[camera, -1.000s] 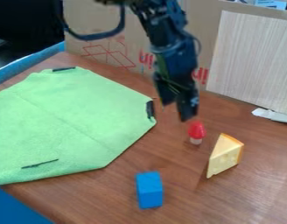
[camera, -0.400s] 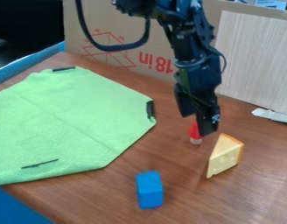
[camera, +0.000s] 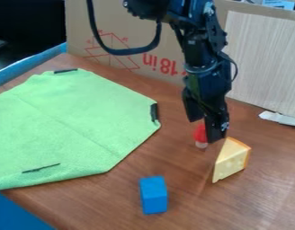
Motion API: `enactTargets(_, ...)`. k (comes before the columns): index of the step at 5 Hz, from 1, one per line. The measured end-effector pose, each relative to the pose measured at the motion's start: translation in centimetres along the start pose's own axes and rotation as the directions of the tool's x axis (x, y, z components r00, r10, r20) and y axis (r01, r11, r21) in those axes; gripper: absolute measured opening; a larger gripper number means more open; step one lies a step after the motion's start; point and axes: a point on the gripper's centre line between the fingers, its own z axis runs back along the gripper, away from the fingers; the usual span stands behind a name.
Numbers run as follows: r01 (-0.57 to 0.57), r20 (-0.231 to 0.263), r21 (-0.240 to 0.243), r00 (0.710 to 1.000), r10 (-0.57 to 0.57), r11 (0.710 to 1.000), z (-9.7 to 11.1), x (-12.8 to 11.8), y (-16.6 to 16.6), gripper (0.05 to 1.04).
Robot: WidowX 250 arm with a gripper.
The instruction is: Put the mushroom to the bottom right side of the green cloth
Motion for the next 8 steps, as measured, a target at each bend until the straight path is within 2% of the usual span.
enactTargets(2, -0.012, -0.025, 0.018, 1.0, 0.013, 1.0, -0.5, -0.1, 0.4, 1.0)
enactTargets(3, -0.024, -0.066, 0.015, 0.998, 0.025, 1.0, -1.5, -0.8, 0.5, 0.961)
enactTargets(4, -0.021, -0.07, 0.033, 0.997, 0.023, 0.999, -1.5, -0.8, 0.7, 0.691)
enactTargets(5, -0.02, -0.076, 0.028, 0.997, 0.022, 0.999, -1.7, -0.9, 0.3, 0.443)
enactTargets(7, -0.027, -0.088, 0.02, 0.996, 0.029, 0.999, -1.5, -1.4, 0.2, 0.438)
enactTargets(8, -0.084, -0.063, 0.021, 0.994, 0.085, 0.996, 0.0, -1.9, 1.6, 0.438)
